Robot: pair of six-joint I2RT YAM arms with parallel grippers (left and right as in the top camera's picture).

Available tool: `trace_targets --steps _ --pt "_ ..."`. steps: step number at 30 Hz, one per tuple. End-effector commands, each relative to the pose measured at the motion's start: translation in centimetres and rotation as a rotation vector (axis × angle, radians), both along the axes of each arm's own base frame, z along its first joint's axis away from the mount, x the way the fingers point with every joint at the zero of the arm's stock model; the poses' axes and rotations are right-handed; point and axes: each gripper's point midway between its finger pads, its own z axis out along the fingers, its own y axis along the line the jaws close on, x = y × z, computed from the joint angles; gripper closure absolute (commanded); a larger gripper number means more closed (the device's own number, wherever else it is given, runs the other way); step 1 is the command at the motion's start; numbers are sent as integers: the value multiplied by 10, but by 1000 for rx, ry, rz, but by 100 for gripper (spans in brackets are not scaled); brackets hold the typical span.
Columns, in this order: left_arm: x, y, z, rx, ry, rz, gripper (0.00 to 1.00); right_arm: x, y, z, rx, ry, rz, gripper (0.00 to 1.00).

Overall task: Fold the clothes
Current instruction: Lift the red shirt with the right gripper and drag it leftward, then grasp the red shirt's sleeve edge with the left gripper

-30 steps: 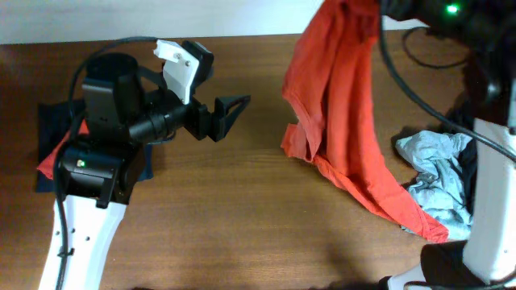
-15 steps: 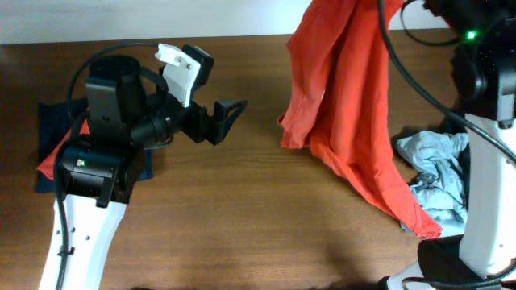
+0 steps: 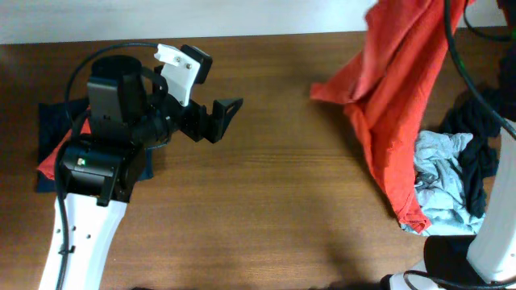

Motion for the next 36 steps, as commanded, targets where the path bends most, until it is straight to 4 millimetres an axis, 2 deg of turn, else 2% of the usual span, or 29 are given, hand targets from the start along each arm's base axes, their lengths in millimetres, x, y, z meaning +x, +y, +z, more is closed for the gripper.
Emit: trace_targets --steps 1,4,6,10,14,17,20,22,27,29,32,36 --pt "9 4 -2 36 -12 28 4 -9 51 7 -10 -17 140 96" --pt "13 9 -5 55 -11 61 3 -11 108 -8 -14 31 270 96" --pt "15 13 -7 69 -8 85 1 -8 140 -27 -22 89 331 96" --pt "16 24 -15 103 19 135 1 10 201 -93 -63 277 424 95" --pt "17 45 -18 142 32 219 1 31 250 -165 -114 450 490 95" --pt "16 66 -11 161 11 295 1 37 279 -210 -148 548 528 93" --pt "12 81 0 159 -18 342 1 30 311 -242 -184 618 607 89" --pt "10 86 4 156 -27 357 1 20 327 -253 -200 649 646 85" --pt "7 93 0 167 -10 379 1 -13 358 -264 -250 693 719 80" --pt "7 93 -1 169 -5 378 1 -19 360 -268 -294 696 715 79" --pt "5 94 -6 176 18 376 1 -12 336 -276 -345 729 579 79" --pt "6 92 -26 195 95 361 1 6 291 -285 -343 793 436 70"
